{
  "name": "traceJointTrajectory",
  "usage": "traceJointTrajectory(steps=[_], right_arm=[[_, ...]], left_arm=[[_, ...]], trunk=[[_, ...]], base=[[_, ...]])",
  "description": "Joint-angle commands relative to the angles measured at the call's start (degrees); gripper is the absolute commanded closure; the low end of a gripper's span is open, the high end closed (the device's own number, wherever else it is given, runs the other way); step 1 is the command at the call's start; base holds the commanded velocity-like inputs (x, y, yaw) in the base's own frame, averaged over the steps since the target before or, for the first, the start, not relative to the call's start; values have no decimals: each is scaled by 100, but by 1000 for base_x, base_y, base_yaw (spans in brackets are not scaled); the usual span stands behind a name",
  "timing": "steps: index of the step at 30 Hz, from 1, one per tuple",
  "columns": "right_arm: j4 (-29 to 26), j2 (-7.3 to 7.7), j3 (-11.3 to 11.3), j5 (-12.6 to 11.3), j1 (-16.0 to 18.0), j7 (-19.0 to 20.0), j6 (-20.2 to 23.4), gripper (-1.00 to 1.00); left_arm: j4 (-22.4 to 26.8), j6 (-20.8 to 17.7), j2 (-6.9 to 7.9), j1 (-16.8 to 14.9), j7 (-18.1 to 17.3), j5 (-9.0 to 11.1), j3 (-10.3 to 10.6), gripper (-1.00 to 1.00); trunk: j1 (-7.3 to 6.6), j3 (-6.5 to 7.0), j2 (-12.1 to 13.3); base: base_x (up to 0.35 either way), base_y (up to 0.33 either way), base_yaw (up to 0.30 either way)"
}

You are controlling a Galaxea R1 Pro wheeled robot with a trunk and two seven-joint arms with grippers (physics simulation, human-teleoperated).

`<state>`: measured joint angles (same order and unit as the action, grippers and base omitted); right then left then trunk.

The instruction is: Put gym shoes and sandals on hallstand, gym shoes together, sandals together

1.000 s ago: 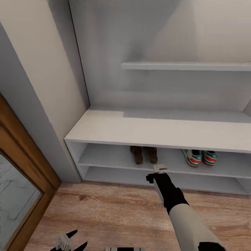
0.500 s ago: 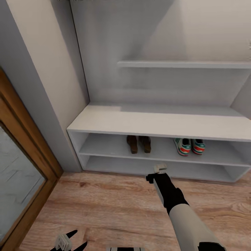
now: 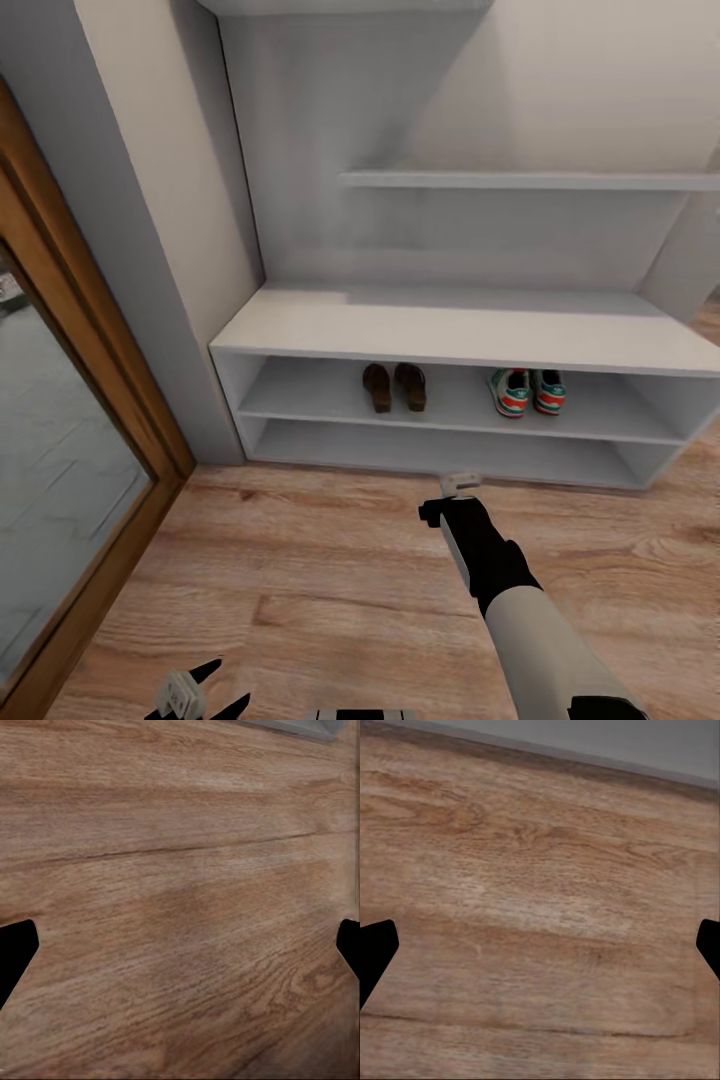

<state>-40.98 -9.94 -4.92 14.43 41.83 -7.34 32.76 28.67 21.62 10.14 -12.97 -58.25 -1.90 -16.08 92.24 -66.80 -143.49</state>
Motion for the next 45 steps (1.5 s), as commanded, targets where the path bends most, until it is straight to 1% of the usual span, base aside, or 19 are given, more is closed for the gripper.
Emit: traceJointTrajectory(steps=[1,7,8,11,12,14,15,16,19,20,21,23,25,30,36,37,40,41,45], right_arm=[[-6,-6,-18,26,2,4,24,-100],[0,-6,-18,20,-18,17,-15,-100],[1,15,-18,18,-26,20,-19,-100],[5,175,-18,12,-72,29,-55,-100],[22,351,-18,7,-144,39,-147,-100],[52,464,-20,3,-195,42,-245,-100],[98,566,-21,-2,-240,44,-363,-100],[201,698,-22,-6,-290,46,-563,-100],[349,805,-23,-8,-326,50,-768,-100],[552,897,-24,-10,-347,54,-971,-100],[626,925,-25,-10,-351,54,-1040,-100],[785,975,-22,-10,-360,55,-1180,-100],[1145,1054,-22,-11,-370,59,-1503,-100],[1673,1130,-25,-11,-375,59,-2024,-100],[2323,1284,-25,-15,-376,58,-2734,-100],[2519,1324,-26,-17,-377,57,-2964,-100],[2861,1367,-26,-14,-377,57,-3415,-100],[2924,1375,-25,-13,-377,57,-3508,-100],[3111,1396,-20,-12,-377,60,-3784,-100]], left_arm=[[-2,18,-3,-4,-28,-21,-27,-100],[-2,19,5,-4,-28,-12,-68,-100],[-2,19,5,-4,-28,-12,-68,-100],[-2,18,5,-4,-28,-12,-69,-100],[-2,18,6,-4,-28,-12,-70,-100],[-2,18,6,-4,-27,-12,-72,-100],[-2,18,6,-4,-22,-12,-71,-100],[-2,22,6,-4,-8,-12,-71,-100],[-2,24,6,-4,-1,-12,-71,-100],[-2,22,7,-4,3,-12,-71,-100],[-2,21,7,-4,4,-12,-71,-100],[-2,17,10,-4,6,-12,-71,-100],[-2,10,13,-4,12,-12,-71,-100],[-5,3,14,-4,14,-12,-71,-100],[-9,-6,25,-4,49,-12,-77,-100],[-10,-7,31,-4,88,-12,-78,-100],[-10,-1,34,-4,204,-12,-74,-100],[-10,1,32,-4,229,-12,-73,-100],[-11,2,29,-4,306,-12,-71,-100]], trunk=[[-5,-5,-2],[-5,-5,-2],[-5,-5,-2],[-5,-5,-2],[-5,-5,-2],[-5,-5,-2],[-5,-5,-2],[-5,-5,-2],[-5,-5,-2],[-5,-5,-2],[-5,-5,-2],[-10,40,1],[-15,84,3],[-28,195,10],[-43,328,18],[-46,350,19],[-54,416,23],[-56,439,25],[-141,511,179]], base=[[-310,0,0],[-118,0,0],[-9,0,0],[-6,0,0],[-2,0,0],[-2,0,0],[-1,0,0],[0,0,0],[0,0,0],[0,0,0],[0,0,0],[0,0,0],[0,0,0],[0,0,0],[0,0,0],[0,0,0],[0,0,0],[0,0,0],[0,0,0]])
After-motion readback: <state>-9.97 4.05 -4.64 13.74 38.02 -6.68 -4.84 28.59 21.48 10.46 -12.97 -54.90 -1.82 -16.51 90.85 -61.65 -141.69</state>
